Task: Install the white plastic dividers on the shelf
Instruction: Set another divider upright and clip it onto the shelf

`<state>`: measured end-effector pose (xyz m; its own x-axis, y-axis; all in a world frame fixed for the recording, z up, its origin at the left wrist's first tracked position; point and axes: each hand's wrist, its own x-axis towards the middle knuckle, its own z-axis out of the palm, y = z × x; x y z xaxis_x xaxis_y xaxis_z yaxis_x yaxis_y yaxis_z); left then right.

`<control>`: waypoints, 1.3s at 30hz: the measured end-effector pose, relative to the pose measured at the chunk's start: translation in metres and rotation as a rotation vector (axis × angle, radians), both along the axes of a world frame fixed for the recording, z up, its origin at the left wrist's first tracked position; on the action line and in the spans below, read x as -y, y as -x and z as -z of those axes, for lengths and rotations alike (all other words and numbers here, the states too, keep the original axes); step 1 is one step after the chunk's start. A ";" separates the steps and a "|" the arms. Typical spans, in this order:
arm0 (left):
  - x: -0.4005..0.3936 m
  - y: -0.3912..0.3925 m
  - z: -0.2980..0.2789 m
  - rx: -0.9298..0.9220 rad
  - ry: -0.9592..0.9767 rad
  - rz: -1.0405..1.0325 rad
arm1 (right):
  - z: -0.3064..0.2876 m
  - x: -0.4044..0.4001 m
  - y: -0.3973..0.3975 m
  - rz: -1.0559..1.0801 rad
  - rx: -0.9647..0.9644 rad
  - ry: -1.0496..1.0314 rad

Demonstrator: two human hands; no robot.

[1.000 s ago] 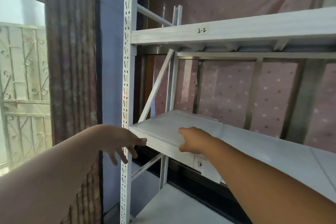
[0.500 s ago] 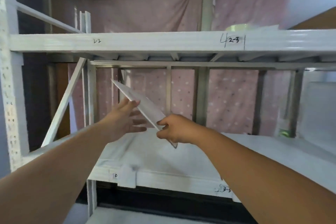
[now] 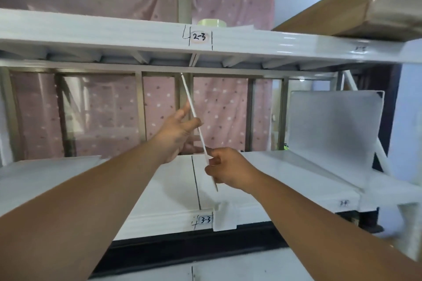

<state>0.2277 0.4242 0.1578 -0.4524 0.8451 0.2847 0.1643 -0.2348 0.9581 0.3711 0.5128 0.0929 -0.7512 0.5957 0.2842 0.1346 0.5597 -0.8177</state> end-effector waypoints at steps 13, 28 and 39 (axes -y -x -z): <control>-0.041 -0.021 0.014 -0.064 0.070 0.050 | 0.031 -0.016 -0.012 0.152 0.007 -0.087; -0.046 -0.038 0.014 -0.119 0.128 0.118 | 0.035 -0.015 -0.018 0.245 0.037 -0.101; -0.046 -0.035 0.000 -0.092 0.136 0.093 | 0.014 -0.005 -0.019 0.240 0.029 -0.048</control>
